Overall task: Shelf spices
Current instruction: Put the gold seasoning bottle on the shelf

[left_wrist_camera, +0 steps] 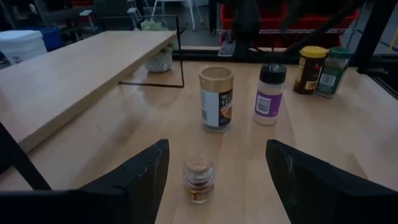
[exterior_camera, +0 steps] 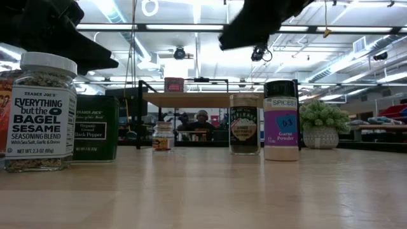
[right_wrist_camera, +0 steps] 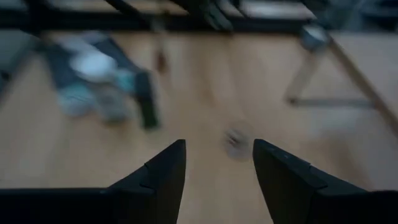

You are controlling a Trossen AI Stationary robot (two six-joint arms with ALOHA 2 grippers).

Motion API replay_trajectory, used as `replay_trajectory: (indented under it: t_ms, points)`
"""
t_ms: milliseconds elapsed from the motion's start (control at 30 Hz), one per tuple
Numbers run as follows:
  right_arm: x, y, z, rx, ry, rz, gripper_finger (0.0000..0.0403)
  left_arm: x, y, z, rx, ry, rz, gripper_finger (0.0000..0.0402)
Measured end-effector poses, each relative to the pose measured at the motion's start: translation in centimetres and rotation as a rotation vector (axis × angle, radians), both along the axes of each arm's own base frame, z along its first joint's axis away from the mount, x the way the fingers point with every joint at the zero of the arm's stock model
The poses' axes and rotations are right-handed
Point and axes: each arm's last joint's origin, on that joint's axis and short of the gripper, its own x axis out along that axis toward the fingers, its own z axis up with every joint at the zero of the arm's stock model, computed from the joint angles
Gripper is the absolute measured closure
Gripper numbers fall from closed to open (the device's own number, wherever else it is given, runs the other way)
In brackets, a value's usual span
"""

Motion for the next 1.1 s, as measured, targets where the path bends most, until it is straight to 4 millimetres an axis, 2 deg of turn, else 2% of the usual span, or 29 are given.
replay_trajectory:
  t_ms: [200,467,667,967,1100]
  points:
    - [-1.2,-3.1,-0.8,0.158,0.160,-0.129,0.0229,0.0,0.0,0.0,0.000,0.003,0.000,0.0129]
    - [-1.1,-4.8,-0.5,0.203,0.130,-0.149,0.0215,0.0,0.0,-0.1,0.005,0.006,-0.001,0.0129]
    - [-1.1,-5.0,-0.5,0.197,0.126,-0.158,0.0163,0.0,0.0,-0.1,0.006,0.008,-0.001,0.0129]
    - [-1.3,-5.0,-0.8,0.187,0.174,-0.121,0.0051,0.0,0.0,-0.1,0.006,0.008,-0.001,0.0129]
    - [-1.5,-5.1,-1.0,0.153,0.205,-0.133,0.0028,0.0,0.0,-0.1,0.006,0.008,-0.001,0.0129]
